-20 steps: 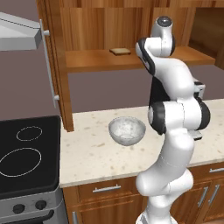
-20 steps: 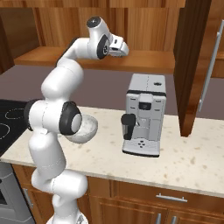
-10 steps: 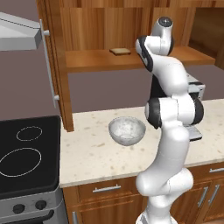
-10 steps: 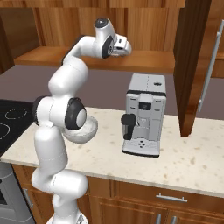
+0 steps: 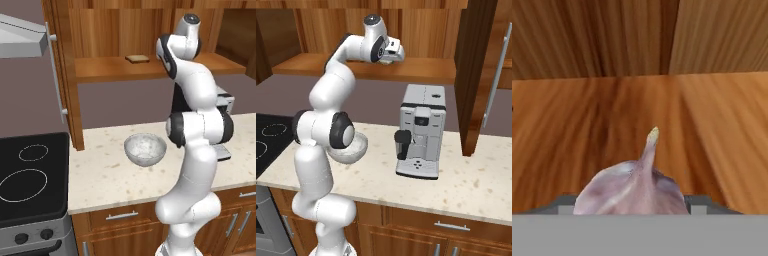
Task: Pick the garlic from the cabinet and place it in the bowl. Then pick the bowl and place it in the sink. Then turn on the sink facuet.
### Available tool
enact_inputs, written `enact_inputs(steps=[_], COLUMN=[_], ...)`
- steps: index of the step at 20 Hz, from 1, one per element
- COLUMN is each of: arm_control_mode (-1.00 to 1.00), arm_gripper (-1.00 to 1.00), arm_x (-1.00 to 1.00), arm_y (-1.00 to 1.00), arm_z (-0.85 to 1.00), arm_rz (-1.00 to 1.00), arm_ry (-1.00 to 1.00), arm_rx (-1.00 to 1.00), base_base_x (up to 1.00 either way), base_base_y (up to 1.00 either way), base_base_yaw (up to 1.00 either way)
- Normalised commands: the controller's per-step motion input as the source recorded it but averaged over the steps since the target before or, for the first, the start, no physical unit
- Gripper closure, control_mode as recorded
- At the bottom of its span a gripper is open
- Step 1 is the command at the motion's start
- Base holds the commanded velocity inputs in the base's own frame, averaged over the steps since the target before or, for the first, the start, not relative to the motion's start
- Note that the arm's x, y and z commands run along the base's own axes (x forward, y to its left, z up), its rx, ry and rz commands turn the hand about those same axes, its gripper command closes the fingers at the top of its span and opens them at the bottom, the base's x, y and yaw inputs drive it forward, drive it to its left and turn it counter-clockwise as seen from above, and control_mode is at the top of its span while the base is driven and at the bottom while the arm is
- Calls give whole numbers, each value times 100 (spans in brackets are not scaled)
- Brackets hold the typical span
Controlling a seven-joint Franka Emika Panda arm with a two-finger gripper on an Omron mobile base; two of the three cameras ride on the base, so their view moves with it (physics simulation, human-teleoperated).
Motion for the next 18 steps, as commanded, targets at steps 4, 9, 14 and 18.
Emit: enact_inputs(steps=[4, 9, 14, 18], arm_control_mode=[-100, -100, -100, -100], arm_gripper=[100, 100, 100, 100], arm_x=[-100, -100, -100, -100], arm_y=[74, 74, 62, 46], arm_z=[-28, -27, -23, -22], arm_rz=[13, 19, 16, 14], arm_ry=[1, 0, 1, 11], arm_rx=[0, 0, 0, 0], base_base_x=[0, 0, 0, 0], base_base_y=[0, 0, 0, 0], base_base_yaw=[0, 0, 0, 0])
